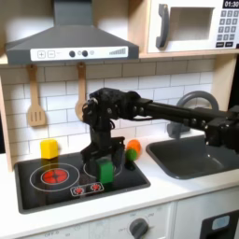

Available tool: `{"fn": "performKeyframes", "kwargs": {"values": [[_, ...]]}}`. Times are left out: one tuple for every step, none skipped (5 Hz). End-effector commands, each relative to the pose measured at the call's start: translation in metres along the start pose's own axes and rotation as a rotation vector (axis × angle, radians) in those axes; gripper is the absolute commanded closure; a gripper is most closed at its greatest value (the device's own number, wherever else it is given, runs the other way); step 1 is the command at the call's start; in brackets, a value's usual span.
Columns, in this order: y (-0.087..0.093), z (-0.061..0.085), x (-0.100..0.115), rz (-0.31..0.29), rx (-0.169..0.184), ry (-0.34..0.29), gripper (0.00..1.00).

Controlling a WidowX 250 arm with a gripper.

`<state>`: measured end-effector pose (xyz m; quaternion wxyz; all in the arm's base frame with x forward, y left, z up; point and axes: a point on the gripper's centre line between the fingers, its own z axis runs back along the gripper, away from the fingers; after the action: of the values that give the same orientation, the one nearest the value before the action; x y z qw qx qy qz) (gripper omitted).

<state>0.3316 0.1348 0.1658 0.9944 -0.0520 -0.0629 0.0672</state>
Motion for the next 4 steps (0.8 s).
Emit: {"fn": "performKeyframes", "kwargs": {"values": [[0.0022,-0.0046,0.0034,0.01,0.004,0.007,0.0],[0.0045,-0.0138,0.0006,0.019,0.003,0.03,0.0],[0.0045,-0.0112,0.0013,0.018,0.009,0.019,0.0],[0.0036,-0.0113,0.0015,0.003,0.009,0.016,0.0]]}}
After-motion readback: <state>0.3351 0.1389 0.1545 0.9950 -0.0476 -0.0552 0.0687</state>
